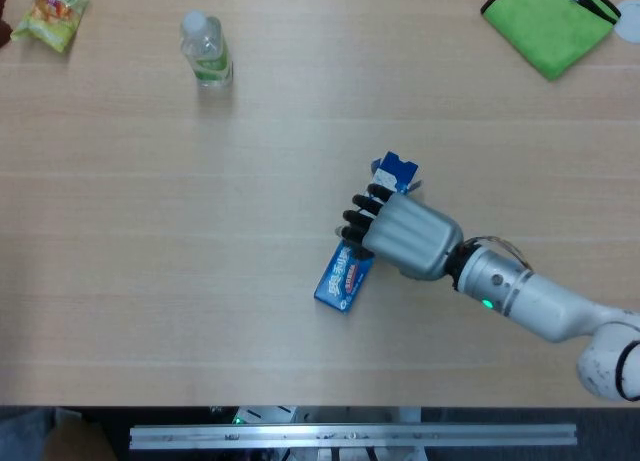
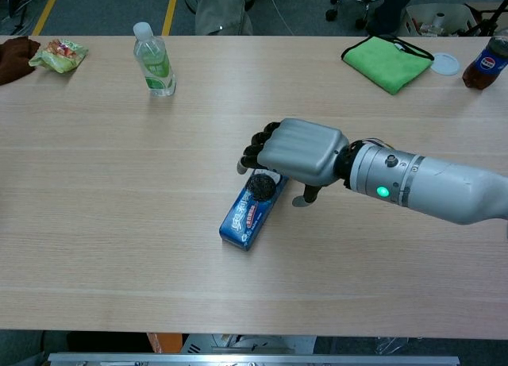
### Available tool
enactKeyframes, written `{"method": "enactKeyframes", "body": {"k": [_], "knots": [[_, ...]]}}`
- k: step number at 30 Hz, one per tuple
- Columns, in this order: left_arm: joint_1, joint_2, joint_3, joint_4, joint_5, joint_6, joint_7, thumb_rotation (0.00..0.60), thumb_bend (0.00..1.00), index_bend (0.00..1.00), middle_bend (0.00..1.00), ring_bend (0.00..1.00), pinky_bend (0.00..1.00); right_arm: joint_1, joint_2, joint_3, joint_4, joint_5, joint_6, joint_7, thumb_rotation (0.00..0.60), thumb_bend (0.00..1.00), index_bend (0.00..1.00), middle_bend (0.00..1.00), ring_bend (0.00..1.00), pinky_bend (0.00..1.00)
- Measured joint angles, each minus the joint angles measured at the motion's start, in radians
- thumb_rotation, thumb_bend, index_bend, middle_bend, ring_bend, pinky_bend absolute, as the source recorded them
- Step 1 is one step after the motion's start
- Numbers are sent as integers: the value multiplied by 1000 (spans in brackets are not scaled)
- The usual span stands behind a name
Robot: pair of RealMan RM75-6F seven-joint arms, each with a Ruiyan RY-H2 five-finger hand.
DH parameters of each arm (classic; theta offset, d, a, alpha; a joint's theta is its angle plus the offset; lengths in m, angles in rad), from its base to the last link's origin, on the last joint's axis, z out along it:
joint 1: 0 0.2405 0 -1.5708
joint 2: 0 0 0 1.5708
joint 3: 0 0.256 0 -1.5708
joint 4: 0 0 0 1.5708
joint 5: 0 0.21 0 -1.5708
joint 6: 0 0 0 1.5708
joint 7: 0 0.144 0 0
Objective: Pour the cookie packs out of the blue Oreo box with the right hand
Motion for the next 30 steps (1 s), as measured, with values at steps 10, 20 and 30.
{"method": "enactKeyframes", "body": {"k": [10, 20, 30], "knots": [[3, 3, -6, 3, -10, 1, -8, 600, 261, 265, 241, 186, 242, 67, -150, -53, 128, 70, 38, -160, 600, 118, 230, 244, 169, 189], [7, 4, -10, 14, -16, 4, -20, 600, 261, 265, 241, 186, 242, 80, -238, -87, 204, 85, 81, -169, 600, 114, 230, 249, 172, 191], [13, -1, -9, 26, -21, 4, -31, 600, 261, 266, 241, 186, 242, 50, -295, -121, 311, 18, 148, -84, 600, 194, 518, 445, 370, 453]]}}
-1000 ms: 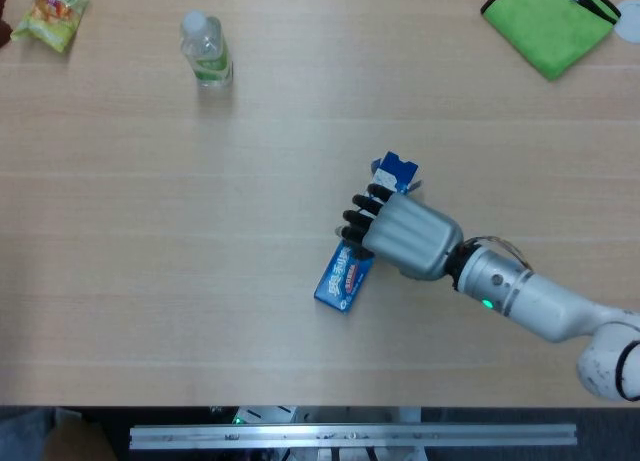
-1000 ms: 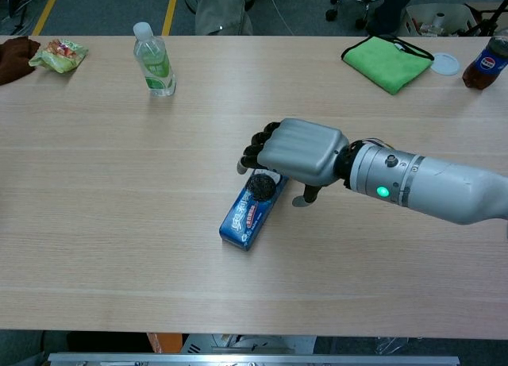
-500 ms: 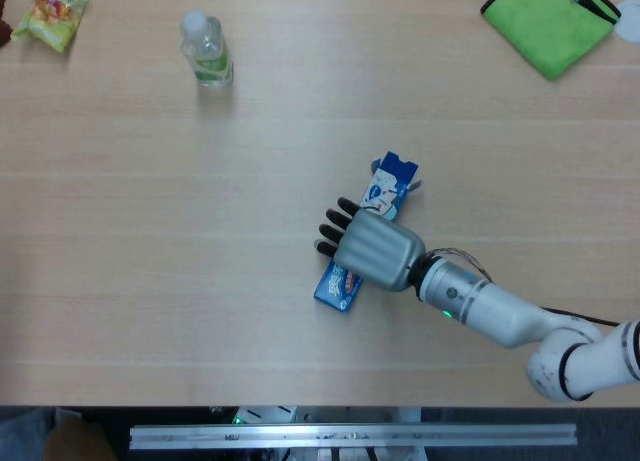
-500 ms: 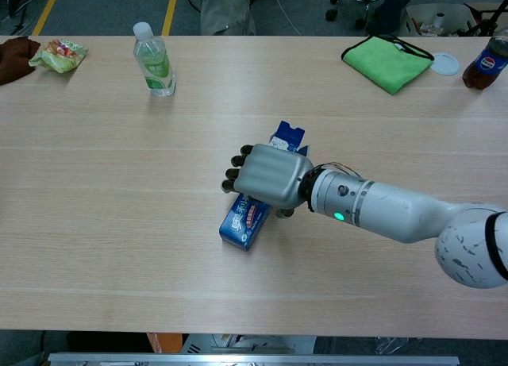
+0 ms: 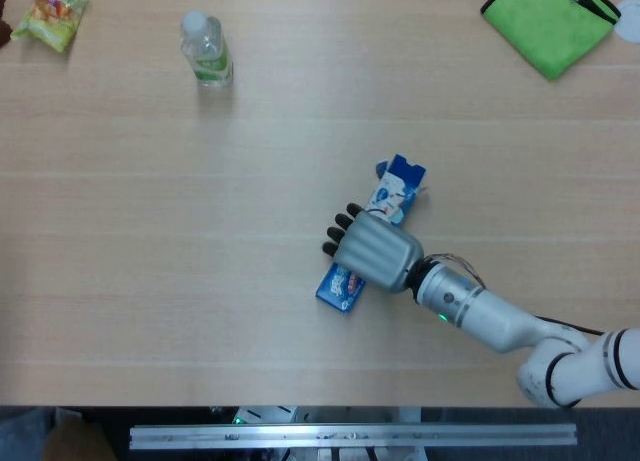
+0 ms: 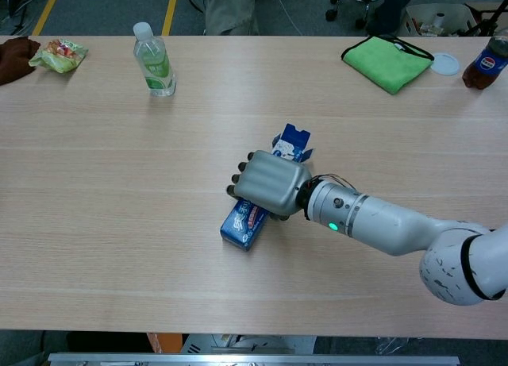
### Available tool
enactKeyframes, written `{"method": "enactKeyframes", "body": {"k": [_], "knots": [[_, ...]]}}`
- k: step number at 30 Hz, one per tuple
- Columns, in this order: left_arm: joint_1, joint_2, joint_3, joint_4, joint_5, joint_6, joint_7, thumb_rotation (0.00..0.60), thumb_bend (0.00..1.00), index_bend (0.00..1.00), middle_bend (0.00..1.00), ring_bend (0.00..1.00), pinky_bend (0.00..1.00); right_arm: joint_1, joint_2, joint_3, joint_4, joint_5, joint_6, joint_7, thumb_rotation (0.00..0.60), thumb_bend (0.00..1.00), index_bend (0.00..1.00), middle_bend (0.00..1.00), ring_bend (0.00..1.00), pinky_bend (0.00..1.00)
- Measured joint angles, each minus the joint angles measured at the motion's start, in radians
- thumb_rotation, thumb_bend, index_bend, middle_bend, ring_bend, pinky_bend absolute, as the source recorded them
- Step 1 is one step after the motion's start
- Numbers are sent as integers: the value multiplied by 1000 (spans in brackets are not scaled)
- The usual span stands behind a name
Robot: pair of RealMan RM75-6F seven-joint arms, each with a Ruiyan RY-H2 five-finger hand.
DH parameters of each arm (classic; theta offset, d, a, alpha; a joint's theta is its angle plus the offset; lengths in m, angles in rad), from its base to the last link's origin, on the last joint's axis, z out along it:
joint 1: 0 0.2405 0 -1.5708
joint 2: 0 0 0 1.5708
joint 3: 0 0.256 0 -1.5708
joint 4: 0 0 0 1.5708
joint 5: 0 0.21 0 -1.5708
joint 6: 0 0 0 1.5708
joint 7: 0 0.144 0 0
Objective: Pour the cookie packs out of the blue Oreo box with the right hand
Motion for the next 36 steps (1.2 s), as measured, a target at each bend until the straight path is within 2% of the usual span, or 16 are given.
{"method": "enactKeyframes", "body": {"k": [5, 9, 27, 36], "knots": [[0, 0, -1, 4, -4, -4, -1, 600, 260, 269, 241, 186, 242, -15, -5, 0, 16, -21, 16, 95, 600, 197, 574, 495, 451, 545], [-1, -2, -3, 4, -4, -5, 1, 600, 260, 270, 241, 186, 242, -31, 2, 15, 19, -39, 37, 221, 600, 197, 575, 498, 471, 588], [-4, -3, -3, 7, -9, -17, 4, 600, 261, 271, 241, 186, 242, -80, 118, 185, -107, -51, 157, 673, 600, 195, 575, 498, 474, 593], [-2, -1, -3, 11, -12, -18, 0, 600, 261, 271, 241, 186, 242, -90, 114, 233, -132, -45, 190, 799, 600, 193, 575, 493, 473, 581]]}}
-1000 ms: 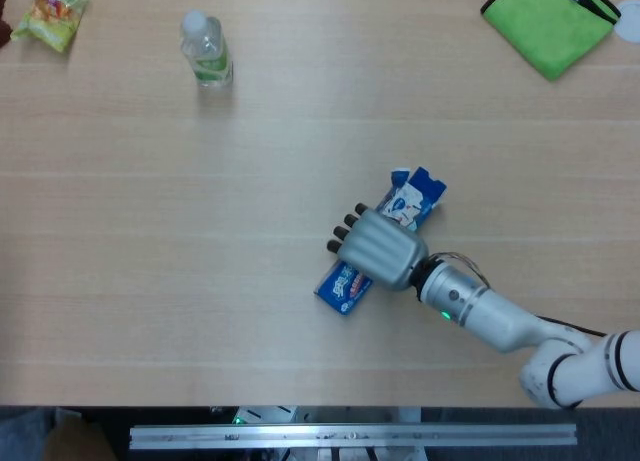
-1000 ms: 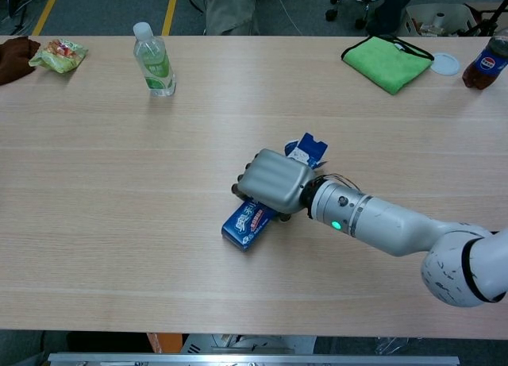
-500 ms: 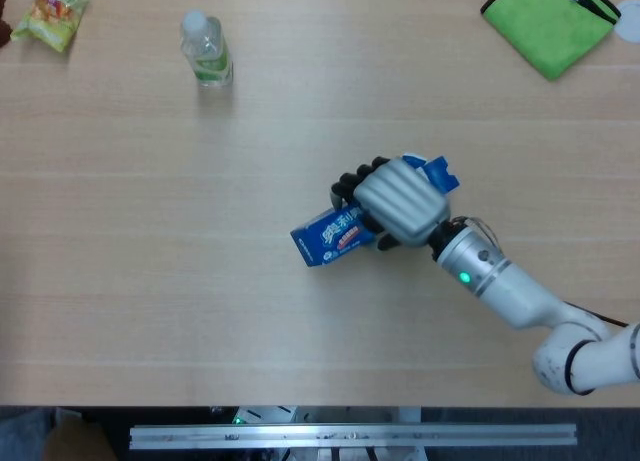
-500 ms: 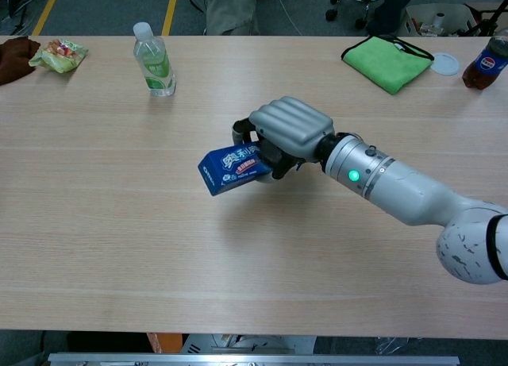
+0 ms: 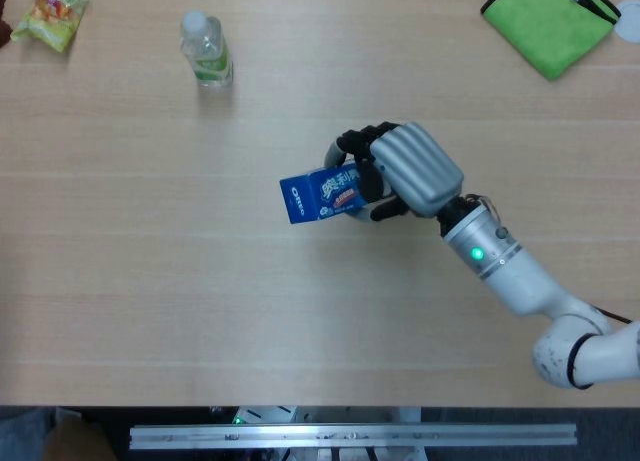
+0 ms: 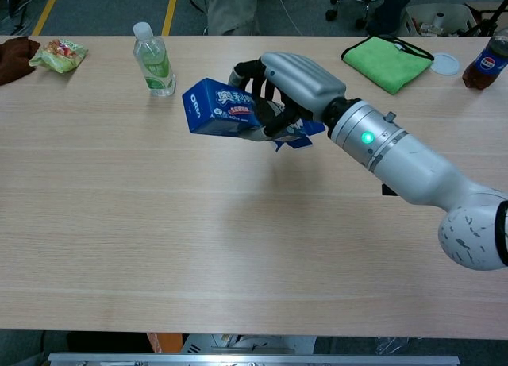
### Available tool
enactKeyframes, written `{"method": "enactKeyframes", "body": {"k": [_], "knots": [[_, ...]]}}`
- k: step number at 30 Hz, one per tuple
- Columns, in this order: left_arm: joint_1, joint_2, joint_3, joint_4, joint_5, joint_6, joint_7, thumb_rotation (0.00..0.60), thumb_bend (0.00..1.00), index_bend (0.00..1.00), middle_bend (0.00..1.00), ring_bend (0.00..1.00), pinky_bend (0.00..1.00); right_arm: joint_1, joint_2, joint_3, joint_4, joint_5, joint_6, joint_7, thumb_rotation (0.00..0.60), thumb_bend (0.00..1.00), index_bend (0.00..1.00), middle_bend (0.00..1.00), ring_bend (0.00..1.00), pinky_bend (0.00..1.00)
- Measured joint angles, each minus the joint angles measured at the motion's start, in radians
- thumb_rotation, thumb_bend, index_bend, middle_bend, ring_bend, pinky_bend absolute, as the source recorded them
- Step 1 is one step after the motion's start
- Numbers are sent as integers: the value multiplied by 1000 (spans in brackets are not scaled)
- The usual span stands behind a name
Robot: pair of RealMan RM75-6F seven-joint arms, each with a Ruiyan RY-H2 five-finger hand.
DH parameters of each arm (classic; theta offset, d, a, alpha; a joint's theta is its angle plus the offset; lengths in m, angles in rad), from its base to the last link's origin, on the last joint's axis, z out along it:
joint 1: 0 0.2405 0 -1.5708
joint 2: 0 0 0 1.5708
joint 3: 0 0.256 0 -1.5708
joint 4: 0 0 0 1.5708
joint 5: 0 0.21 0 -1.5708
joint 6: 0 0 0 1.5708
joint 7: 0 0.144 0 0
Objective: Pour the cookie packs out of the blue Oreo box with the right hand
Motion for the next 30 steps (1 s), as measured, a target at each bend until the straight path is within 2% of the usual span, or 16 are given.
{"method": "enactKeyframes", "body": {"k": [11, 19, 24, 30], "knots": [[2, 1, 0, 8, -4, -3, -6, 600, 260, 271, 241, 186, 242, -1, 18, 19, -44, 34, -11, 38, 600, 192, 497, 463, 452, 547], [2, 6, -1, 5, -2, -2, -7, 600, 261, 271, 241, 186, 242, 0, 43, 44, -98, 23, -4, 121, 600, 192, 462, 437, 428, 514], [1, 6, 0, 4, 1, -2, -5, 600, 261, 271, 241, 186, 242, 6, 65, 55, -121, 20, -8, 137, 600, 192, 387, 403, 392, 458], [-1, 5, 1, 3, 2, -5, -1, 600, 261, 271, 241, 186, 242, 6, 75, 44, -126, 20, -7, 119, 600, 192, 309, 376, 367, 424]]}}
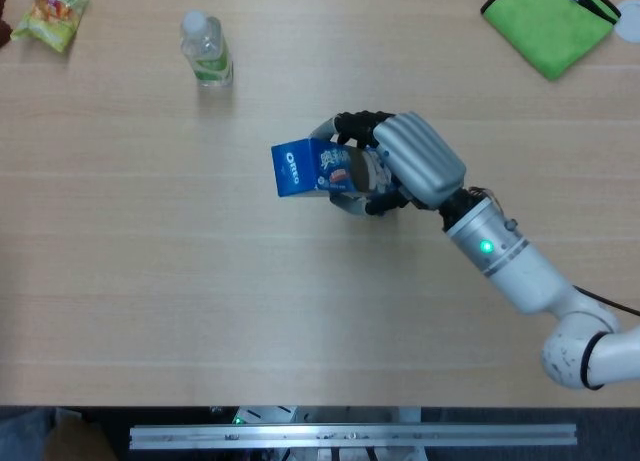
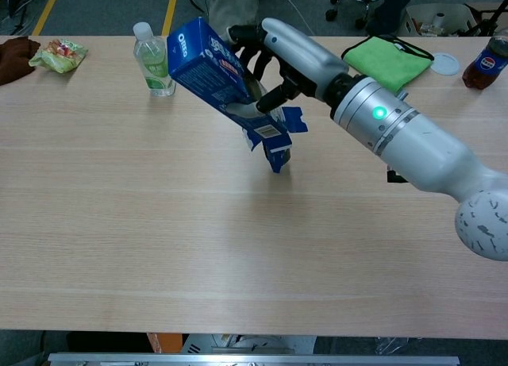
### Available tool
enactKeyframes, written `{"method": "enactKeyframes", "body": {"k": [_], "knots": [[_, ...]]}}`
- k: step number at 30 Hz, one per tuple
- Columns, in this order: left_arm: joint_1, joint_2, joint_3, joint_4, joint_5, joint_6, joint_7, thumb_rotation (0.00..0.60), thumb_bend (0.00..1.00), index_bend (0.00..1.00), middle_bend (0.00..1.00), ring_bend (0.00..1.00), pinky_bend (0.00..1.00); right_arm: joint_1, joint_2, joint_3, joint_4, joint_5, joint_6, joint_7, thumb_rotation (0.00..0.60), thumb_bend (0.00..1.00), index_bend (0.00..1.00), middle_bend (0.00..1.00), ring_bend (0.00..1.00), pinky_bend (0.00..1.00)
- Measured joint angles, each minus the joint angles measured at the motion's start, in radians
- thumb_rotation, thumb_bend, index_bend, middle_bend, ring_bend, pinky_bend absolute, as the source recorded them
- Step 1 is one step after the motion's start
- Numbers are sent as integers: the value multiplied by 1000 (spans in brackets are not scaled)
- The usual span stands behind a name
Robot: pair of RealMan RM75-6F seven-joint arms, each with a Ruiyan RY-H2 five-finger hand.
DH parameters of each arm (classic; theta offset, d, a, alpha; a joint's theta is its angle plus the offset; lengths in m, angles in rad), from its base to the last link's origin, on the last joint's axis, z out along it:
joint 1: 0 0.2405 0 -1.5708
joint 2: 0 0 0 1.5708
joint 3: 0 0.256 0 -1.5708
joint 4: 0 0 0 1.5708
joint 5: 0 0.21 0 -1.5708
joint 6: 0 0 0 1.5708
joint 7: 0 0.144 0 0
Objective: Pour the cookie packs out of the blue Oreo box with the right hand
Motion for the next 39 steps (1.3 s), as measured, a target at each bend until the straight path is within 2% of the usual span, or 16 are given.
{"method": "enactKeyframes", "body": {"k": [16, 23, 30, 39], "knots": [[-1, -4, 1, 3, -1, -4, 4, 600, 261, 271, 241, 186, 242, 6, 17, -10, -12, -18, 6, -1, 600, 193, 281, 366, 348, 415], [-3, -7, 2, 5, 0, -8, 6, 600, 261, 271, 241, 186, 242, 21, 36, -51, -11, -4, -50, -99, 600, 192, 281, 366, 348, 415], [-6, -16, 4, 11, 0, -14, 5, 600, 261, 271, 241, 186, 242, 30, 57, -116, 21, 33, -106, -230, 600, 193, 281, 366, 348, 415], [-6, -16, 1, 13, 0, -11, 1, 600, 261, 271, 241, 186, 242, 1, 109, -140, 10, 28, -75, -249, 600, 193, 281, 366, 348, 415]]}}
